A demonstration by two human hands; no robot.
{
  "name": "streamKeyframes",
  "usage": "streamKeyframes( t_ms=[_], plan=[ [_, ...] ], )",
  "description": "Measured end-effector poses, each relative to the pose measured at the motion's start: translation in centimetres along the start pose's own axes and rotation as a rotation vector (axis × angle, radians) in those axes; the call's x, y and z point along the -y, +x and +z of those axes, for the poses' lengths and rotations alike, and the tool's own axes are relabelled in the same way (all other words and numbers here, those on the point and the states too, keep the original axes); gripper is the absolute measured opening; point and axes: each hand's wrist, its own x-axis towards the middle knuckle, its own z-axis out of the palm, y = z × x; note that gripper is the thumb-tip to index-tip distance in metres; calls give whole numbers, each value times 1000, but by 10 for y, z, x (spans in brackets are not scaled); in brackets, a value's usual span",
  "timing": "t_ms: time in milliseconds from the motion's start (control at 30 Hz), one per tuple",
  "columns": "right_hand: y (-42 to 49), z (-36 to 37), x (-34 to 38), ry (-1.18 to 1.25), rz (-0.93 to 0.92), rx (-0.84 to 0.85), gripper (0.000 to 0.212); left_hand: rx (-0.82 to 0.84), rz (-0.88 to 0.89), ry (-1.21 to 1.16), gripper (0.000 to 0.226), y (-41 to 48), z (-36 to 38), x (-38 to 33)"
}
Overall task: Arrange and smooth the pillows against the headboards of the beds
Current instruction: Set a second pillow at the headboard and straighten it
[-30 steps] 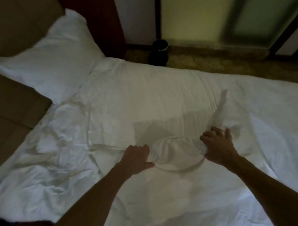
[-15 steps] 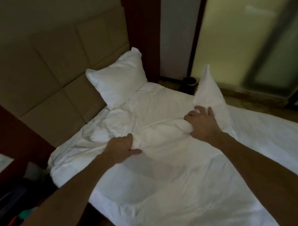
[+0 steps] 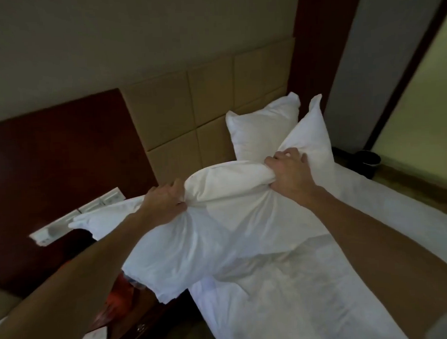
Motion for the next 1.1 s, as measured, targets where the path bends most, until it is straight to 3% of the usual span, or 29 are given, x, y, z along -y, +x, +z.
streamKeyframes(
  t_ms=[333,1100],
  plan=[
    [96,27,39,127,-127,89,46,-33,-159,13,42,27,-7,69],
    [267,95,31,71,-85,68,54,-117,-98,7,51,202,34,137]
  ],
)
